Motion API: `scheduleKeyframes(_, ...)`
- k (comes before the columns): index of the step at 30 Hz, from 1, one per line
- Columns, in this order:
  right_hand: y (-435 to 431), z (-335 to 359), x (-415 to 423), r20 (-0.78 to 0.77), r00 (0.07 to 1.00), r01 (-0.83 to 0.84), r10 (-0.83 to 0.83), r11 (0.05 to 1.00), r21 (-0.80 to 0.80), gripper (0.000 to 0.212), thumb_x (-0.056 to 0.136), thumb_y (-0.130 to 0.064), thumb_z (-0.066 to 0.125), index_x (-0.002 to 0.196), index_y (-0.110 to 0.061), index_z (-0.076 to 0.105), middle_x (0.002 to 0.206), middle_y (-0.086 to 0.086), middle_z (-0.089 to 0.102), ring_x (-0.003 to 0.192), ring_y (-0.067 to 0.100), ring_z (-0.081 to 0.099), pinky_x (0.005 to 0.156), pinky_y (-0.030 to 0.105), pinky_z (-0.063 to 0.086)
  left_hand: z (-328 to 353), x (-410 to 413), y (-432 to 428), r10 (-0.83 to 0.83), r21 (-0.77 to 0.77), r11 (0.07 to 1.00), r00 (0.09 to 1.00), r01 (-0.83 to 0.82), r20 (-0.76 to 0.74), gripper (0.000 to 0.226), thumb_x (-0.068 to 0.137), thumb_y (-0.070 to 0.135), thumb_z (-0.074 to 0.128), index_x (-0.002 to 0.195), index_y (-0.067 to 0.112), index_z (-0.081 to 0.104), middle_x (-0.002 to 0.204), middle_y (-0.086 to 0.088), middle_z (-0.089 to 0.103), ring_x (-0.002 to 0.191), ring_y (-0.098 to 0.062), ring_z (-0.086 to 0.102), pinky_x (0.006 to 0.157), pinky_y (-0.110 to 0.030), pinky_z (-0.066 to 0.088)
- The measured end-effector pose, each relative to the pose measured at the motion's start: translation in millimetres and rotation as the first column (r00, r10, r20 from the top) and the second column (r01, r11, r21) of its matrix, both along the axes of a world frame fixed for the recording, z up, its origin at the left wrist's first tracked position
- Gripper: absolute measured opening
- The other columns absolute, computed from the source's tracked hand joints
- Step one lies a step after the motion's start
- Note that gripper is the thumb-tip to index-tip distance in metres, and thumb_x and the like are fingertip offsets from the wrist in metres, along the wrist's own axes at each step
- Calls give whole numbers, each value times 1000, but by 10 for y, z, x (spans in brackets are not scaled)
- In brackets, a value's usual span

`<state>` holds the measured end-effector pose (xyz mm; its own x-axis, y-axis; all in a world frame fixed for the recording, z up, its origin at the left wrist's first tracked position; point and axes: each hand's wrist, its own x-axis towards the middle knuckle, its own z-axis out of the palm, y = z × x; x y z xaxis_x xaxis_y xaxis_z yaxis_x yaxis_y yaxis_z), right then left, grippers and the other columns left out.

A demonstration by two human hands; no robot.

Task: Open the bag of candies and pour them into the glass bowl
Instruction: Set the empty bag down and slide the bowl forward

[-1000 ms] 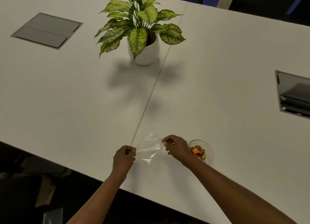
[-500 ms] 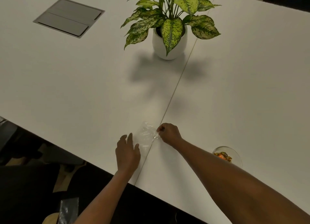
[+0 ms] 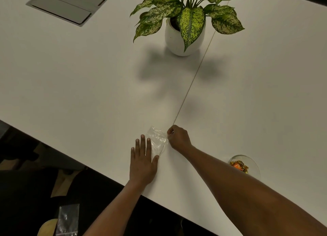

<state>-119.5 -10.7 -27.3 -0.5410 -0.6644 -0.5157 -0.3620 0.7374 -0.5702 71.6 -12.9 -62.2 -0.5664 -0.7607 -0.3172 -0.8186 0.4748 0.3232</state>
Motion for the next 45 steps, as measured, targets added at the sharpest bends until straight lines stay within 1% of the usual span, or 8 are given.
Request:
scheduleKeyframes(3,16,-24,4,-33,999,-5,6,1000,7,13,87,-10,57,97,-13,66,103,10,69,96,28,65,75,29,46,-7,3,5,-3,-1,1000,1000,3,19,76,101,44,32,159,16,-9,166,-9,-21,154,-30,-17,126,-49,2)
scheduleKeyframes(6,66,2,-45,-52,999,7,-7,1000,3,20,88,-22,66,105,-12,65,108,11,69,101,29,64,79,30,46,20,-20,20,4,9,1000,1000,-4,16,77,101,43,34,159,15,-8,166,-10,-20,154,-32,-16,125,-51,2)
scheduleKeyframes(15,549,440,-597,-167,986,-32,26,999,-37,29,93,-34,64,116,-17,63,109,6,67,103,24,64,89,36,50,256,-220,64,15,-81,997,999,-18,-38,73,100,38,40,159,8,10,167,-19,-4,155,-39,-4,125,-54,8)
scheduleKeyframes(24,1699,678,-1244,-338,936,77,-95,995,-65,32,94,-37,63,121,-20,61,112,5,63,105,23,63,80,34,49,424,-987,600,-165,-97,983,979,153,-124,72,102,44,38,159,9,14,167,-20,0,155,-37,-4,126,-52,3)
scheduleKeyframes(29,2405,665,-1369,-331,922,206,-203,978,-27,39,93,-41,64,125,-20,59,116,8,64,111,28,61,87,39,53,469,-1445,1101,-296,-36,955,948,293,-119,71,102,50,29,160,11,15,168,-18,6,155,-34,-2,125,-49,0)
scheduleKeyframes(33,2794,590,-1313,-263,937,258,-229,963,80,49,96,-46,56,137,-19,52,118,8,69,114,31,64,96,43,51,528,-1717,1473,-373,-8,928,924,373,-79,68,104,49,25,159,10,18,165,-16,24,155,-31,13,125,-50,1)
scheduleKeyframes(38,2959,492,-1129,-172,965,224,-197,961,159,52,101,-39,46,149,-21,36,127,11,69,118,34,64,102,45,48,563,-1855,1703,-367,64,928,930,366,-8,74,101,44,33,160,9,3,133,-8,58,126,-24,53,123,-53,15)
scheduleKeyframes(45,2926,462,-1023,-85,967,248,-240,964,98,46,103,-22,46,147,-18,35,127,14,69,115,34,66,100,48,51,564,-1964,1732,-289,104,951,957,291,-36,75,99,32,40,160,15,-1,113,-5,67,99,-21,64,97,-44,44)
